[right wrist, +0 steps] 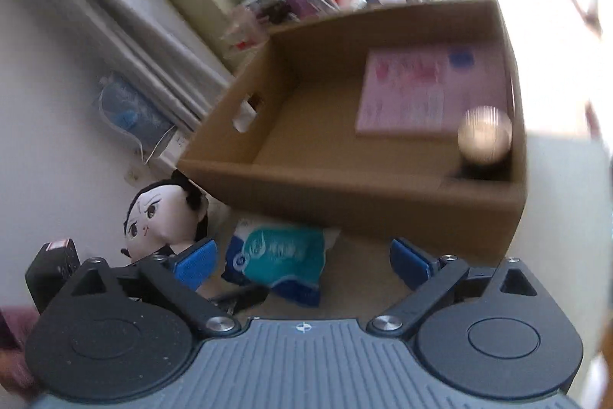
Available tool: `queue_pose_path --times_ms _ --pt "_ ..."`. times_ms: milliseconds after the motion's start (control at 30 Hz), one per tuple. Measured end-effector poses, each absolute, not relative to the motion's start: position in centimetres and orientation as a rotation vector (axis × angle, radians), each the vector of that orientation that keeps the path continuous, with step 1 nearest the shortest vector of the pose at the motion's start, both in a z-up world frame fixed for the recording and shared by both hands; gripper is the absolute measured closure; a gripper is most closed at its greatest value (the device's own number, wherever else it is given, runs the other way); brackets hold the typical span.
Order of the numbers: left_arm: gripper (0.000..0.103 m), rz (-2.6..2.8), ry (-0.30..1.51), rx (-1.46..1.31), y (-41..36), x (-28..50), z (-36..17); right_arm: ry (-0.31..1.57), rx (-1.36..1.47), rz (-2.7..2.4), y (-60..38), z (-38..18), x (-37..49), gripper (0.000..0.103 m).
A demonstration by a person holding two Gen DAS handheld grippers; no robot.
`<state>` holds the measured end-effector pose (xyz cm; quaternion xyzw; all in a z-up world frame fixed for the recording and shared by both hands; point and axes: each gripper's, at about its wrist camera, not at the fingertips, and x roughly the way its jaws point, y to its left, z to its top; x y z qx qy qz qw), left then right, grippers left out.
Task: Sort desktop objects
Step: 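Withdraw the right gripper up out of the box toward the wipes pack, then move the left gripper down around the blue-and-white wet-wipes pack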
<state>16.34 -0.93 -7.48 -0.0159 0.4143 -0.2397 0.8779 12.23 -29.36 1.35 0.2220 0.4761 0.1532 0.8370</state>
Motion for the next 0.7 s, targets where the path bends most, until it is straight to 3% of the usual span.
queue_pose_path --times_ms 333,700 --pt "0.001 -0.468 0.955 -0.006 -2.0 18.0 -9.0 1.097 0.784 0.340 -29.2 -7.8 15.9 0.003" --pt "0.000 -0.488 0.967 0.049 -2.5 17.5 -9.1 1.141 0.952 0.509 -27.3 -10.9 17.8 0.002"
